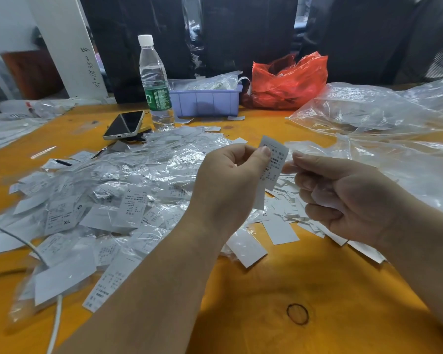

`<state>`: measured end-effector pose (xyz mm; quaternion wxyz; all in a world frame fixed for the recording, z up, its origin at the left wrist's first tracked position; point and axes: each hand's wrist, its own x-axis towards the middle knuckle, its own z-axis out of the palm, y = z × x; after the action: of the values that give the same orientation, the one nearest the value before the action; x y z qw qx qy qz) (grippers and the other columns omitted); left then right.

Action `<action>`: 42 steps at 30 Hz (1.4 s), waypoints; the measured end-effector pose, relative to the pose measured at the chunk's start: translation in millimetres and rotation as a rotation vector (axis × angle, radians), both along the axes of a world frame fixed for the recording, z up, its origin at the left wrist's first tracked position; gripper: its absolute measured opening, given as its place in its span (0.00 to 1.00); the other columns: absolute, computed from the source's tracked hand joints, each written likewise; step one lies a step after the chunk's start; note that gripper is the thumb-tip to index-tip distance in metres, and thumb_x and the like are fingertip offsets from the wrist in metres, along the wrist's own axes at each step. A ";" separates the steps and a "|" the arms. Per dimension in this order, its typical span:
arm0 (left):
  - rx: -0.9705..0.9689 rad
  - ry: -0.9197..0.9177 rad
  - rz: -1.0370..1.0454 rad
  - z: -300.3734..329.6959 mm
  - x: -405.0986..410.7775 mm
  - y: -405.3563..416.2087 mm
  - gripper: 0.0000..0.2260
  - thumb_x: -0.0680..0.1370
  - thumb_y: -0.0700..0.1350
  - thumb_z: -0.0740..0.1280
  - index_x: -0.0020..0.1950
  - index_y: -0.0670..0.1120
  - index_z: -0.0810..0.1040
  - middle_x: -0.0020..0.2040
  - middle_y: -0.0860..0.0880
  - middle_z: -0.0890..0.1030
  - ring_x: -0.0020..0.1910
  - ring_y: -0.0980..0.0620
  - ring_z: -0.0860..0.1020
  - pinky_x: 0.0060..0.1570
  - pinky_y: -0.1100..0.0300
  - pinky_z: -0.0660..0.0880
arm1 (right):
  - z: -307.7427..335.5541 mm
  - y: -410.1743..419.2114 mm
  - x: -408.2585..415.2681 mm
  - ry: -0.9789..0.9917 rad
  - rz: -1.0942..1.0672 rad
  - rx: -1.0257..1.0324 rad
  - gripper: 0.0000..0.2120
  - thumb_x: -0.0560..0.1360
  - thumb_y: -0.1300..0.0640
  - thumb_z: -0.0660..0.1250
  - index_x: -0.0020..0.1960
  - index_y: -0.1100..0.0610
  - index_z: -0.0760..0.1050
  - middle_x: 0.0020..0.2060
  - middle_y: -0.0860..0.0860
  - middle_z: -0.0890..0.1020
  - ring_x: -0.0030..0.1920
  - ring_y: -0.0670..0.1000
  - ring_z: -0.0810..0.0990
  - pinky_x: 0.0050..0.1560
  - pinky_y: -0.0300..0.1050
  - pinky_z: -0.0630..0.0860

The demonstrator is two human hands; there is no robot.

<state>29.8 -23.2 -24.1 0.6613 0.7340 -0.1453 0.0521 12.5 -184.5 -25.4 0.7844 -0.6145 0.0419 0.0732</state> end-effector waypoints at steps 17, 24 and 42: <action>0.238 -0.169 0.073 -5.1 -1.2 -1.5 0.11 0.79 0.48 0.68 0.37 0.47 0.81 0.33 0.56 0.80 0.34 0.65 0.77 0.26 0.72 0.68 | 5.0 2.1 -2.5 -0.082 -0.046 -0.026 0.19 0.65 0.54 0.70 0.52 0.63 0.80 0.26 0.50 0.70 0.18 0.43 0.62 0.18 0.33 0.62; 0.275 -0.150 -0.020 -6.0 -0.6 -2.3 0.11 0.79 0.49 0.67 0.39 0.47 0.82 0.34 0.52 0.82 0.33 0.58 0.77 0.30 0.64 0.71 | 6.6 6.6 -4.1 -0.151 -0.067 0.017 0.05 0.74 0.63 0.66 0.43 0.66 0.77 0.22 0.49 0.74 0.20 0.41 0.71 0.20 0.29 0.65; 0.141 -0.003 -0.092 -6.5 2.4 -1.0 0.12 0.79 0.52 0.67 0.39 0.49 0.82 0.31 0.57 0.79 0.29 0.63 0.74 0.27 0.71 0.68 | 4.4 4.2 -3.9 -0.159 -0.027 -0.164 0.18 0.65 0.57 0.71 0.49 0.69 0.80 0.25 0.53 0.65 0.25 0.46 0.59 0.19 0.35 0.59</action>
<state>32.2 -24.2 -30.6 0.6094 0.7713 -0.1833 0.0123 8.7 -180.3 -21.0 0.7332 -0.6799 -0.0063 0.0100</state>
